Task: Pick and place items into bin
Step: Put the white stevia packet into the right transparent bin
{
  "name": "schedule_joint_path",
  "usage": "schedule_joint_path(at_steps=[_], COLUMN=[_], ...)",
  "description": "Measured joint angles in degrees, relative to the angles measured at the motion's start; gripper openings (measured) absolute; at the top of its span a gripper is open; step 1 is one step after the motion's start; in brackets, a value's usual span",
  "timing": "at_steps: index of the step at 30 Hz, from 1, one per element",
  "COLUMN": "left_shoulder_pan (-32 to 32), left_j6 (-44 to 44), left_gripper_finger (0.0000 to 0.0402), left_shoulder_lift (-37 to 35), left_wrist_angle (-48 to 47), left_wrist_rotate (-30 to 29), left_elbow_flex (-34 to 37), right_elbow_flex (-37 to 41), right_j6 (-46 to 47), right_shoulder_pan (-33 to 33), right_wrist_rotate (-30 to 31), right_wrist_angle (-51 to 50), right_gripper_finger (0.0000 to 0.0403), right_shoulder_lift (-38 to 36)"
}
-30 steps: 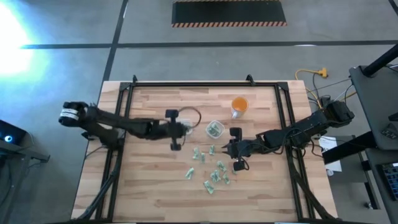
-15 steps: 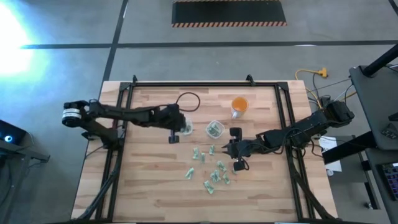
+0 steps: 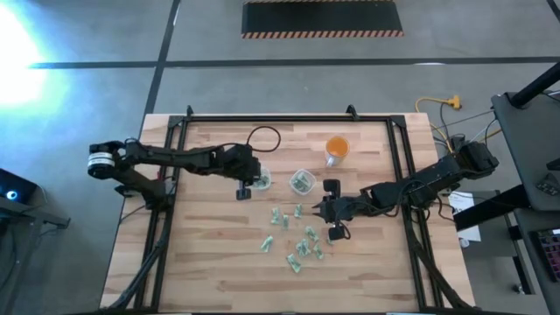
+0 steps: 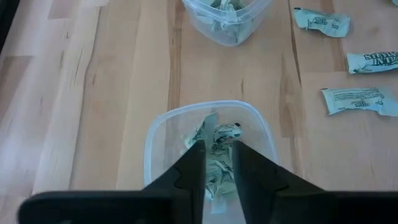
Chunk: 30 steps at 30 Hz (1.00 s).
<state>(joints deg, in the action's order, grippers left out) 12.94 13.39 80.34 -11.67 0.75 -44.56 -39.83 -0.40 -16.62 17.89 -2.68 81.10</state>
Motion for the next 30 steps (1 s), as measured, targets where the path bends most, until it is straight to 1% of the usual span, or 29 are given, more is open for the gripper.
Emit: schedule_joint_path(at_steps=[5,8,12,16,24,30], left_shoulder_pan=[0.01,-0.06,-0.75,-2.55,-7.22,-10.85], left_j6=[-0.90,-1.10,-4.69,-5.66,-5.63,-5.75], left_gripper_finger=[0.0093,0.0097,0.0098,0.0098,0.0098,0.0098], left_shoulder_lift=[-0.04,-0.74,-2.74,-6.28,-16.11,-20.86], left_wrist_angle=[-0.01,0.10,0.08,0.08,-0.64,-1.48], left_wrist_rotate=[0.00,-0.02,-0.06,-0.13,-0.03,-0.04], left_elbow_flex=[0.00,0.02,-0.37,-0.37,-0.20,-0.03], right_elbow_flex=[0.05,0.22,0.64,0.70,0.70,0.70], right_j6=[-0.05,-0.25,-0.86,-0.80,0.27,1.93], right_shoulder_pan=[0.00,0.02,0.02,0.02,0.02,0.02], right_wrist_rotate=[0.00,0.00,0.04,0.04,0.07,0.05], right_wrist_angle=[0.01,0.05,0.15,0.33,1.98,2.45], right_gripper_finger=[0.0073,0.0073,0.0073,0.0073,0.0073,0.0073], right_shoulder_lift=[0.00,0.00,0.00,0.00,0.00,0.00])
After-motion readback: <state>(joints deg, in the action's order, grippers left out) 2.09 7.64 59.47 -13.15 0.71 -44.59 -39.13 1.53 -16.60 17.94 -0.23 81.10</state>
